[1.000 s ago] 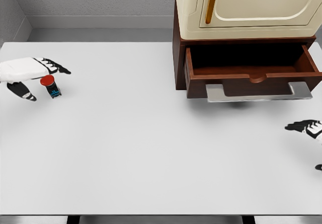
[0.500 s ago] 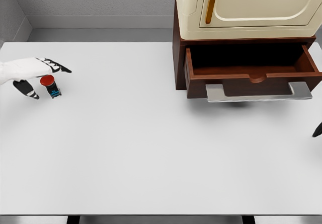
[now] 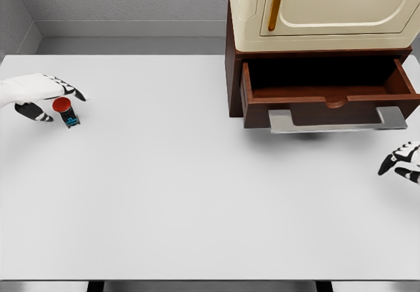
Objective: Put the switch into the drawer with left arm, and close the drawer with right arm
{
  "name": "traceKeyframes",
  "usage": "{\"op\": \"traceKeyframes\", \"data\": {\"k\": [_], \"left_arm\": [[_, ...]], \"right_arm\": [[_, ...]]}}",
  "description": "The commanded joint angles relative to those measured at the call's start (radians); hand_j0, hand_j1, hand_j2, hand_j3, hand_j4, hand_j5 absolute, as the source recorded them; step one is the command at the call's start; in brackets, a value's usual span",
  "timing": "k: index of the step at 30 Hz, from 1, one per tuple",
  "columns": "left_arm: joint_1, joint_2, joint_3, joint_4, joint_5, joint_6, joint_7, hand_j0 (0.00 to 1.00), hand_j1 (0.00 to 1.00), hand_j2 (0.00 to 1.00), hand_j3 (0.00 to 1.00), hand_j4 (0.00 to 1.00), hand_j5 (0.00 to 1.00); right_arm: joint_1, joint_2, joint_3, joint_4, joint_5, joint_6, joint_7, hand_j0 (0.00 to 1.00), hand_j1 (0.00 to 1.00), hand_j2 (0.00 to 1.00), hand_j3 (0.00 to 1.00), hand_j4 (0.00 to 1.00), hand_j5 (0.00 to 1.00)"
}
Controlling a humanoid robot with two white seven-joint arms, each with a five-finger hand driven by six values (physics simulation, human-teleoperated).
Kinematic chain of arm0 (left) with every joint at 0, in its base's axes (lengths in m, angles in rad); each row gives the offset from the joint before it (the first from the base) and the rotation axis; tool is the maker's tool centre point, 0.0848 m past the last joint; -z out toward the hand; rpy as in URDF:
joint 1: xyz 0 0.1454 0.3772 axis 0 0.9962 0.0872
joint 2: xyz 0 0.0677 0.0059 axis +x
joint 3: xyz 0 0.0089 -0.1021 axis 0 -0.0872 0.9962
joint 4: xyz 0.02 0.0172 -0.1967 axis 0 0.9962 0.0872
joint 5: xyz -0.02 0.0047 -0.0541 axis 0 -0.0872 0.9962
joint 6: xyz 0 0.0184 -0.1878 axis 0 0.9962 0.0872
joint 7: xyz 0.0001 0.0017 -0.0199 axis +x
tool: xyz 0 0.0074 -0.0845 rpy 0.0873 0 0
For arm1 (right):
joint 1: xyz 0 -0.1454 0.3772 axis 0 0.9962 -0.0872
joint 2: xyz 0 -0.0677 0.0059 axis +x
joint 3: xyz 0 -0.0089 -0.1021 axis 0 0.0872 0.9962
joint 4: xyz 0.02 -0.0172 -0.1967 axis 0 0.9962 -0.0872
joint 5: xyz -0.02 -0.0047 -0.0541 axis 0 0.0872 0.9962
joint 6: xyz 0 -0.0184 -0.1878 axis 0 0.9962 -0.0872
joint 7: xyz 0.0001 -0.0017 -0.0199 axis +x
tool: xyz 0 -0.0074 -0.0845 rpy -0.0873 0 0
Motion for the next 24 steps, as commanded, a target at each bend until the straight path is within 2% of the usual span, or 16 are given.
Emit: {"op": "traceKeyframes", "data": {"k": [1, 10, 14, 17, 19, 24], "left_arm": [[0.0, 0.002, 0.0, 0.001, 0.003, 0.002, 0.0, 0.73, 0.73, 0.73, 0.73, 0.73, 0.73], [0.005, -0.013, -0.009, -0.004, -0.026, 0.002, 0.0, 0.73, 0.73, 0.73, 0.73, 0.73, 0.73], [0.003, -0.007, -0.011, -0.009, -0.026, 0.002, 0.0, 0.54, 0.54, 0.54, 0.54, 0.54, 0.54], [0.003, -0.005, -0.011, -0.01, -0.026, 0.002, 0.0, 0.48, 0.48, 0.48, 0.48, 0.48, 0.48], [0.005, -0.005, -0.011, -0.012, -0.026, 0.002, 0.0, 0.41, 0.41, 0.41, 0.41, 0.41, 0.41], [0.002, -0.002, -0.011, -0.015, -0.026, 0.002, -0.001, 0.38, 0.38, 0.38, 0.38, 0.38, 0.38]], "right_arm": [[0.0, -0.004, 0.008, -0.002, -0.007, 0.003, 0.0, 0.48, 0.48, 0.48, 0.48, 0.48, 0.48], [0.005, -0.006, 0.007, 0.0, -0.009, 0.003, 0.0, 0.49, 0.49, 0.49, 0.49, 0.49, 0.49], [0.006, -0.007, 0.002, 0.0, -0.007, 0.003, 0.0, 0.5, 0.5, 0.5, 0.5, 0.5, 0.5], [0.011, -0.006, -0.004, 0.001, -0.01, 0.003, 0.0, 0.5, 0.5, 0.5, 0.5, 0.5, 0.5], [0.014, -0.006, -0.006, 0.003, -0.007, 0.003, 0.0, 0.5, 0.5, 0.5, 0.5, 0.5, 0.5], [0.029, -0.006, 0.003, 0.003, -0.009, 0.003, 0.0, 0.5, 0.5, 0.5, 0.5, 0.5, 0.5]]}}
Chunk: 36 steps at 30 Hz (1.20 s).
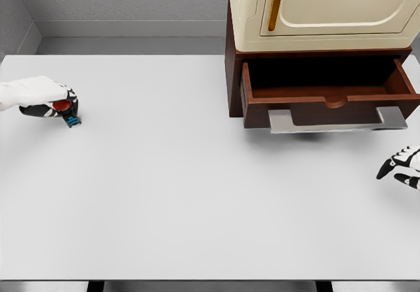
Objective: Put the switch into the drawer with left arm, and close the drawer with right arm
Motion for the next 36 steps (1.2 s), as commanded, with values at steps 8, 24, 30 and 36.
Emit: {"op": "traceKeyframes", "data": {"k": [8, 24, 30, 36], "left_arm": [[-0.028, 0.017, 0.001, -0.133, 0.01, 0.001, 0.004, 0.38, 0.38, 0.38, 0.38, 0.38, 0.38], [-0.031, 0.028, 0.001, -0.548, 0.093, 0.001, 0.013, 0.35, 0.35, 0.35, 0.35, 0.35, 0.35], [-0.06, 0.025, -0.001, -0.662, 0.139, 0.001, 0.013, 0.35, 0.35, 0.35, 0.35, 0.35, 0.35], [-0.11, -0.046, -0.002, -0.685, 0.156, 0.001, 0.011, 0.35, 0.35, 0.35, 0.35, 0.35, 0.35]], "right_arm": [[0.005, -0.001, -0.024, 0.0, -0.006, 0.003, 0.0, 0.5, 0.5, 0.5, 0.5, 0.5, 0.5], [0.011, 0.0, -0.023, 0.004, -0.009, 0.003, 0.0, 0.5, 0.5, 0.5, 0.5, 0.5, 0.5], [0.011, 0.0, -0.023, 0.004, -0.009, 0.003, 0.0, 0.51, 0.51, 0.51, 0.51, 0.51, 0.51], [0.031, 0.002, -0.026, 0.003, -0.008, 0.003, 0.0, 0.51, 0.51, 0.51, 0.51, 0.51, 0.51]]}}
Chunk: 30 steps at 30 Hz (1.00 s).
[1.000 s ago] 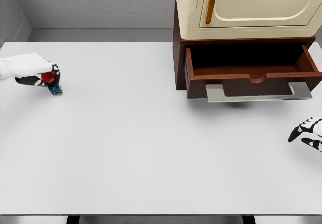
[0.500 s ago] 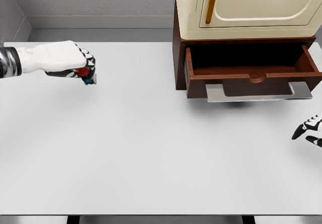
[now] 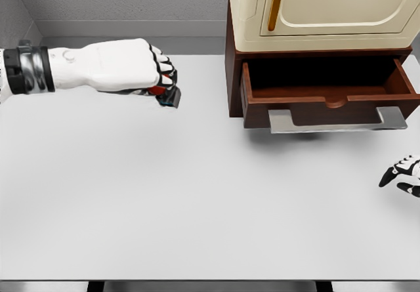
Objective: Put the switch into the drawer with left arm, and close the drawer with right arm
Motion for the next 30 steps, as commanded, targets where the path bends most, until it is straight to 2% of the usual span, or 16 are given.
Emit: {"op": "traceKeyframes", "data": {"k": [1, 6, 8, 17, 20, 22, 24, 25, 30], "left_arm": [[-0.003, -0.026, 0.001, -0.009, 0.015, 0.003, 0.002, 0.35, 0.35, 0.35, 0.35, 0.35, 0.35], [-0.006, -0.124, 0.002, -0.003, 0.014, 0.003, -0.006, 0.35, 0.35, 0.35, 0.35, 0.35, 0.35], [-0.028, -0.169, 0.002, -0.001, 0.014, 0.003, -0.006, 0.35, 0.35, 0.35, 0.35, 0.35, 0.35], [-0.127, -0.261, 0.001, 0.01, 0.045, 0.003, -0.006, 0.35, 0.35, 0.35, 0.35, 0.35, 0.35], [-0.155, -0.35, -0.024, 0.106, 0.042, 0.003, -0.027, 0.35, 0.35, 0.35, 0.35, 0.35, 0.35], [-0.17, -0.422, -0.059, 0.216, 0.032, 0.003, -0.044, 0.35, 0.35, 0.35, 0.35, 0.35, 0.35], [-0.186, -0.509, -0.067, 0.35, 0.031, 0.003, -0.107, 0.35, 0.35, 0.35, 0.35, 0.35, 0.35], [-0.193, -0.532, -0.084, 0.389, 0.025, 0.003, -0.107, 0.35, 0.35, 0.35, 0.35, 0.35, 0.35], [-0.229, -0.62, -0.102, 0.428, 0.025, 0.003, -0.109, 0.35, 0.35, 0.35, 0.35, 0.35, 0.35]], "right_arm": [[0.002, 0.0, -0.004, 0.001, -0.005, 0.003, 0.0, 0.51, 0.51, 0.51, 0.51, 0.51, 0.51], [0.002, 0.0, -0.004, 0.003, -0.005, 0.003, 0.0, 0.51, 0.51, 0.51, 0.51, 0.51, 0.51], [0.003, 0.0, -0.004, 0.0, -0.007, 0.003, 0.0, 0.51, 0.51, 0.51, 0.51, 0.51, 0.51], [0.003, 0.001, 0.0, 0.001, -0.005, 0.003, 0.0, 0.51, 0.51, 0.51, 0.51, 0.51, 0.51], [0.003, 0.001, 0.0, 0.001, -0.005, 0.003, 0.0, 0.51, 0.51, 0.51, 0.51, 0.51, 0.51], [0.003, 0.001, 0.0, 0.001, -0.005, 0.003, 0.0, 0.51, 0.51, 0.51, 0.51, 0.51, 0.51], [0.003, 0.003, 0.002, 0.001, -0.005, 0.003, 0.0, 0.51, 0.51, 0.51, 0.51, 0.51, 0.51], [0.002, 0.003, 0.002, 0.0, -0.005, 0.003, 0.0, 0.51, 0.51, 0.51, 0.51, 0.51, 0.51], [0.002, 0.003, 0.003, 0.0, -0.005, 0.003, 0.0, 0.51, 0.51, 0.51, 0.51, 0.51, 0.51]]}}
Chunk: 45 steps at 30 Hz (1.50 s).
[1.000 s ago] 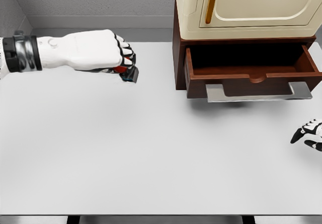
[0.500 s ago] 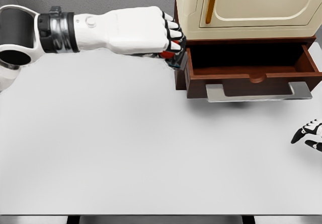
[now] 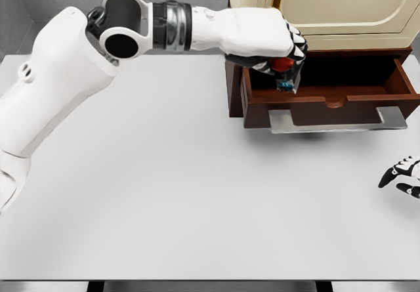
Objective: Put the switch into the drawer with left arm, and close the drawer with right arm
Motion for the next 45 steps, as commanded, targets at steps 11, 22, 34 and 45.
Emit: {"op": "traceKeyframes", "data": {"k": [11, 22, 34, 45], "left_arm": [[-0.029, -0.106, -0.004, 0.064, 0.008, 0.005, -0.004, 0.36, 0.36, 0.36, 0.36, 0.36, 0.36], [-0.023, -0.113, 0.005, 0.137, 0.011, 0.005, -0.004, 0.52, 0.52, 0.52, 0.52, 0.52, 0.52], [-0.02, -0.105, 0.006, 0.145, 0.017, 0.005, -0.002, 0.84, 0.84, 0.84, 0.84, 0.84, 0.84], [-0.026, 0.056, 0.023, -0.182, 0.209, 0.005, 0.002, 1.0, 1.0, 1.0, 1.0, 1.0, 1.0]], "right_arm": [[0.002, -0.001, 0.001, 0.0, -0.008, 0.003, 0.0, 0.51, 0.51, 0.51, 0.51, 0.51, 0.51], [0.002, 0.001, 0.004, -0.002, -0.007, 0.003, 0.0, 0.51, 0.51, 0.51, 0.51, 0.51, 0.51], [0.002, 0.002, 0.012, -0.002, -0.007, 0.003, 0.0, 0.51, 0.51, 0.51, 0.51, 0.51, 0.51], [-0.012, 0.004, 0.012, 0.0, -0.008, 0.003, 0.0, 0.5, 0.5, 0.5, 0.5, 0.5, 0.5]]}}
